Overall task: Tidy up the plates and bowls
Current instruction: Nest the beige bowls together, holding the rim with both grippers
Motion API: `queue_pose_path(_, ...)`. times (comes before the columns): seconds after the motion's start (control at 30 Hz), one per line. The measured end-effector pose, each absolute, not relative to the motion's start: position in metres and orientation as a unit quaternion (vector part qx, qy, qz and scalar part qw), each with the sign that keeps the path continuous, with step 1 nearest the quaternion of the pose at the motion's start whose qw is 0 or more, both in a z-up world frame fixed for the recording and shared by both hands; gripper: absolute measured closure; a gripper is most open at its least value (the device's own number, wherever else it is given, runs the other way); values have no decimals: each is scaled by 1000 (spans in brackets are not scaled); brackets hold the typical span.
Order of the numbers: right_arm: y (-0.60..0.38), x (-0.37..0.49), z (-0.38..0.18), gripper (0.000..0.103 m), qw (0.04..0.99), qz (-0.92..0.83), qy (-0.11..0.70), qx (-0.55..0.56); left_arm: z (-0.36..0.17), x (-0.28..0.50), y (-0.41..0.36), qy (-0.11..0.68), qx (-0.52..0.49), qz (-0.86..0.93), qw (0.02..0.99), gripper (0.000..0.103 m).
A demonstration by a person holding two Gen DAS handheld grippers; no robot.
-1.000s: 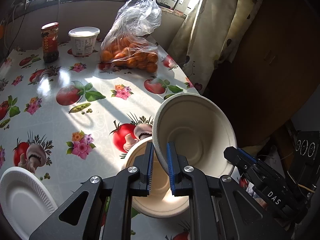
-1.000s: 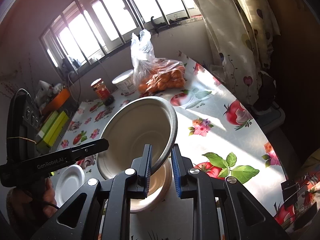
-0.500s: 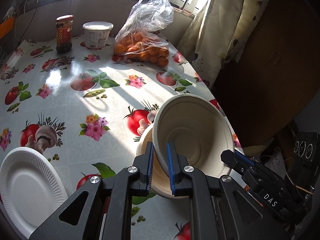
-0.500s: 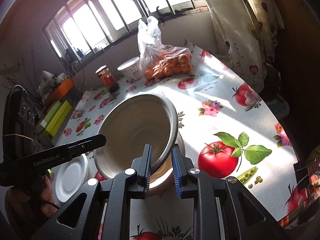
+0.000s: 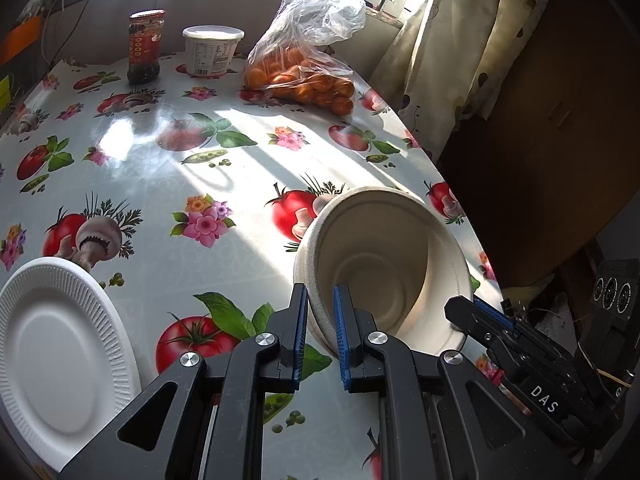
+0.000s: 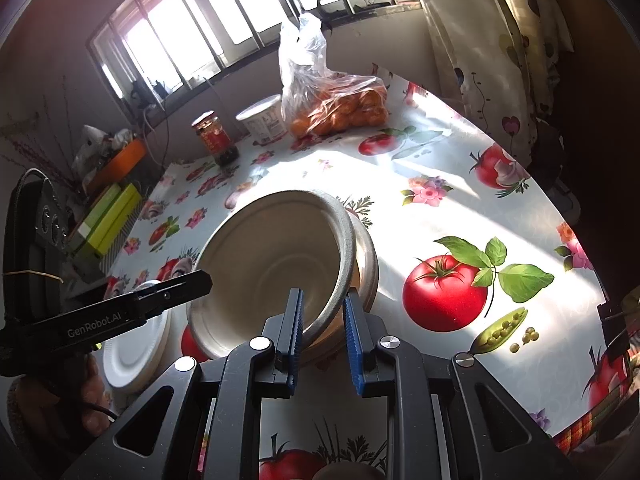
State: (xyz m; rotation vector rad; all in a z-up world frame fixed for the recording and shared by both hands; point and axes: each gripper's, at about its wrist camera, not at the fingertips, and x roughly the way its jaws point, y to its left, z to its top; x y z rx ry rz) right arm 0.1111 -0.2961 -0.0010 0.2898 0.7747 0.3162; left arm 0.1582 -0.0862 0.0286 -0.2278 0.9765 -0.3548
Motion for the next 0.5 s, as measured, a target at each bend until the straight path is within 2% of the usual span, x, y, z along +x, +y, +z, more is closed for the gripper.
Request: queue_pose_path(0.5,-294,111,-8,82,906,145,375,129,22,159,-89,472,-103,-160,861,89)
